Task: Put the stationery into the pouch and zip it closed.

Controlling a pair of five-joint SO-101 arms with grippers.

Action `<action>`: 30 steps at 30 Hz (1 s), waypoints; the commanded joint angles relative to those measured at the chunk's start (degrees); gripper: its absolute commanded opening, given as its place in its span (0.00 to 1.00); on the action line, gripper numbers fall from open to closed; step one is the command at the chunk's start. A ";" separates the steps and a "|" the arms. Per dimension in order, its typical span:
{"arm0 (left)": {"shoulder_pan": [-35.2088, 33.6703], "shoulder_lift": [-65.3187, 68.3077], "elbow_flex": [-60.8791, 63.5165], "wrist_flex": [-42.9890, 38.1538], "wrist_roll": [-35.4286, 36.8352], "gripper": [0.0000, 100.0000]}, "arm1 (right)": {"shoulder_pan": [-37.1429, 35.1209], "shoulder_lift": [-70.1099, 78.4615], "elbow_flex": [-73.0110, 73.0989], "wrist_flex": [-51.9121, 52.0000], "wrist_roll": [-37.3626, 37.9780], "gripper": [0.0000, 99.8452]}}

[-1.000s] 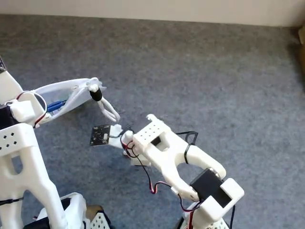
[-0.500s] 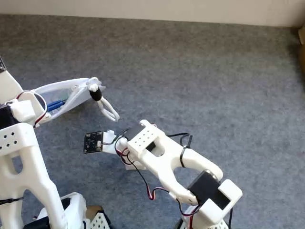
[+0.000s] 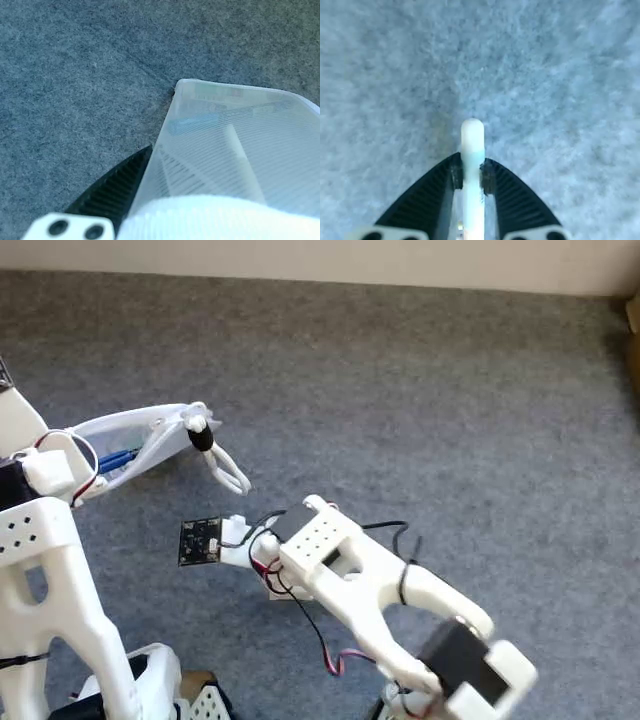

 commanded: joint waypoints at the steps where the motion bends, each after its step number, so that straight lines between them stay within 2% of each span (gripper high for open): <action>1: -1.80 1.27 -0.13 -0.53 -0.44 0.01 | -0.22 -9.71 1.10 2.95 -0.53 0.01; 8: 0.22 1.19 -0.13 -0.44 -0.44 0.01 | -0.40 -31.34 15.25 -6.90 -0.88 0.01; 13: 1.98 1.19 -0.13 -0.44 -0.53 0.01 | -0.31 -47.60 25.19 -16.31 -9.23 0.01; 17: 4.26 1.19 -0.04 -0.35 -0.88 0.01 | -0.31 -57.45 29.85 -19.21 -9.85 0.01; 21: 7.25 1.19 0.75 -0.44 -0.97 0.01 | -0.31 -64.66 33.10 -20.70 -9.93 0.01; 30: 12.18 1.19 2.33 -0.53 -3.87 0.01 | -0.22 -75.91 37.76 -26.07 -18.02 0.01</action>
